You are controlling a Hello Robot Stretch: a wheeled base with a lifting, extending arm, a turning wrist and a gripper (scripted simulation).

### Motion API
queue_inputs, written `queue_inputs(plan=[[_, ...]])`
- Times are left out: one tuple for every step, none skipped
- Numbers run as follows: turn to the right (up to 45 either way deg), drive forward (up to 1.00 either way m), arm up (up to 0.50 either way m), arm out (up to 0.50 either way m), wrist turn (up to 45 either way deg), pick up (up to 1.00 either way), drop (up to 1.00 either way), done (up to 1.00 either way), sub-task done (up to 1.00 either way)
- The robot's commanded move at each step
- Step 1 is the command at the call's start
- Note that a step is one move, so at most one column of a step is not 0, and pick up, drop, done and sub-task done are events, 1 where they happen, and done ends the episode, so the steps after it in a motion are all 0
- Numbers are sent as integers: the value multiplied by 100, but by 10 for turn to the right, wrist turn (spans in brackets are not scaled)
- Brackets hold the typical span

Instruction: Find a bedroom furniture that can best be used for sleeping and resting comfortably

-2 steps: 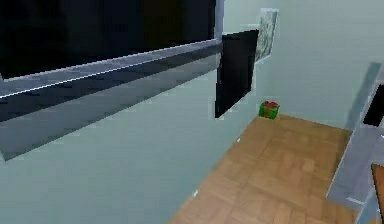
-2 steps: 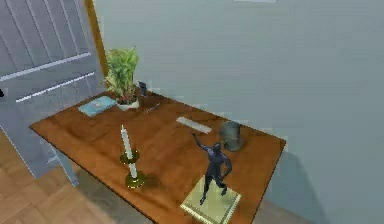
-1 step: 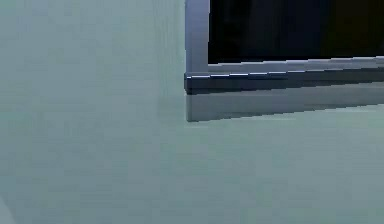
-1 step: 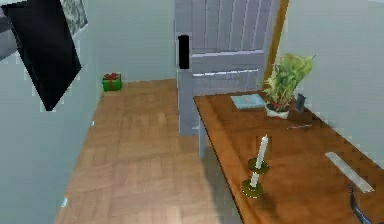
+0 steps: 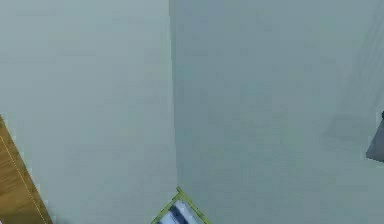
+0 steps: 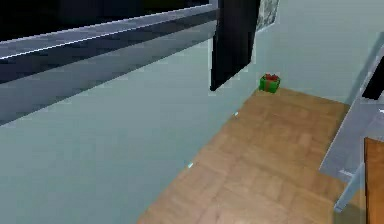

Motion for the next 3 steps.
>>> queue_inputs(plan=[[-450, 0, 0, 0, 0, 0, 0, 0, 0], [-360, 0, 0, 0, 0, 0, 0, 0, 0], [-30, 0, 0, 0, 0, 0, 0, 0, 0]])
